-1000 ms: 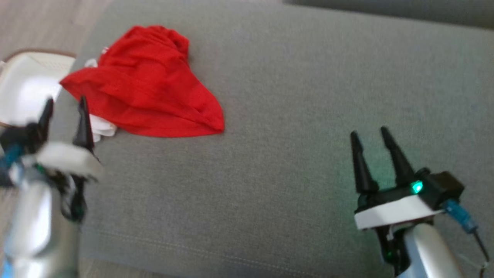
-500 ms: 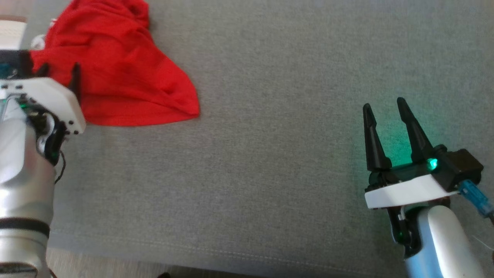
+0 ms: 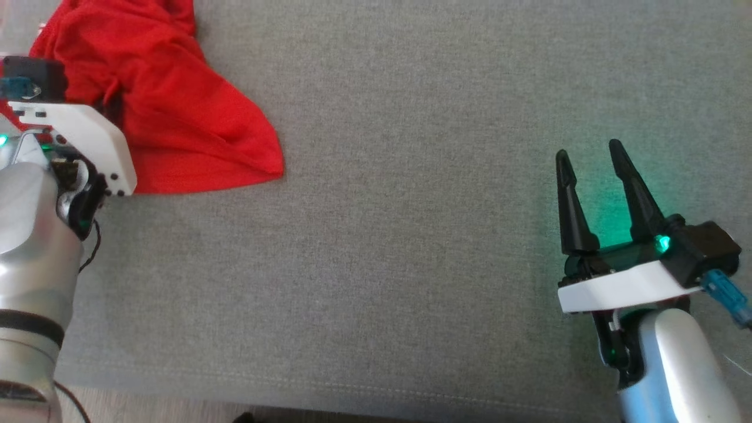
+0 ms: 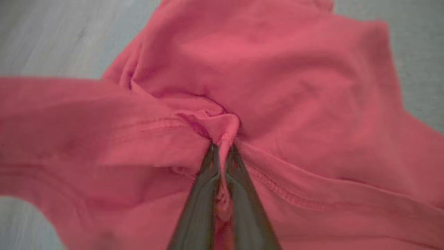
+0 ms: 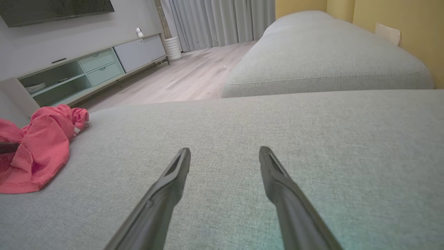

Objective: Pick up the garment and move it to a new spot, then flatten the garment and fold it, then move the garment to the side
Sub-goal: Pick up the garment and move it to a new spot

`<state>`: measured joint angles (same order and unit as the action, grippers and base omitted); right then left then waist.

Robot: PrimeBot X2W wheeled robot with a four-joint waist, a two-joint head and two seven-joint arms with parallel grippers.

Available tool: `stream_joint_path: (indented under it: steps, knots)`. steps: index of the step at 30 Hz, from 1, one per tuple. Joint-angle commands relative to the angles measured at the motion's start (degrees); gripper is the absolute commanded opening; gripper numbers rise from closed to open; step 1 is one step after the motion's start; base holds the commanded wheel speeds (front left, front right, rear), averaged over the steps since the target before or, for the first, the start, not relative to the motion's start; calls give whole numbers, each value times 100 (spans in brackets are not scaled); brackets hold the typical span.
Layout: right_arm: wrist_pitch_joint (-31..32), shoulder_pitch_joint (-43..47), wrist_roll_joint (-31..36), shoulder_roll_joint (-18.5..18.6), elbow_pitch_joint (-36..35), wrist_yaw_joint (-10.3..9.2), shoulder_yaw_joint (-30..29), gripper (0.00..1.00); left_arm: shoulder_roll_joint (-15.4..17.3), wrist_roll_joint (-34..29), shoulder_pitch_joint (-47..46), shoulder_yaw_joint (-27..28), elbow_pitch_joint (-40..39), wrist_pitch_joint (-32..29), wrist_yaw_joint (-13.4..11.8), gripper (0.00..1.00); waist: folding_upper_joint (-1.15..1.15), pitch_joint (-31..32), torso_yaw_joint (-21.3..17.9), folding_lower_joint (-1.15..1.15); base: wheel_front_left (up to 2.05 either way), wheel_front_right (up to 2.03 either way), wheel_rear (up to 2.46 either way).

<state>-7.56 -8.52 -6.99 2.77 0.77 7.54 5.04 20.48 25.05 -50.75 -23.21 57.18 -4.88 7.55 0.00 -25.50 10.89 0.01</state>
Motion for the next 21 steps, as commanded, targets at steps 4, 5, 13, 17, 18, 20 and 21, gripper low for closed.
stream_joint_path:
  steps: [4, 5, 13, 17, 18, 20, 21]
  knots:
    - [-129, -53, -121, 10, 22, -5, 184, 100, 498, 125, -211, -96, -131, 841, -7, 0, 0, 410, -20, -1, 0, 0, 0]
    - [-159, -53, -156, 10, 69, -5, 196, 100, 512, 123, -224, -136, -143, 989, -7, 0, 0, 492, -33, -1, 0, 0, 0]
    - [-374, 15, -434, 10, 436, -5, 284, 100, 336, 222, -186, -341, -514, 1663, -7, 0, 0, 1117, -184, -1, 0, 0, 0]
    - [-479, 63, -578, 10, 605, -5, 347, 100, 145, 316, -37, -420, -937, 1752, -7, 0, 0, 1400, -338, -1, 0, 0, 0]
    - [-504, 73, -615, 10, 638, -5, 363, 100, 96, 329, 9, -437, -1055, 1758, -12, 0, 0, 1459, -387, -1, 0, 0, 0]
    - [-548, 90, -681, 10, 690, -5, 392, 100, -5, 334, 107, -493, -1322, 1737, -52, 0, 0, 1559, -493, -1, 0, 0, 0]
    - [-565, 95, -706, 10, 714, -5, 407, 100, -53, 342, 155, -513, -1466, 1716, -85, 0, 0, 1599, -550, -1, 0, 0, 0]
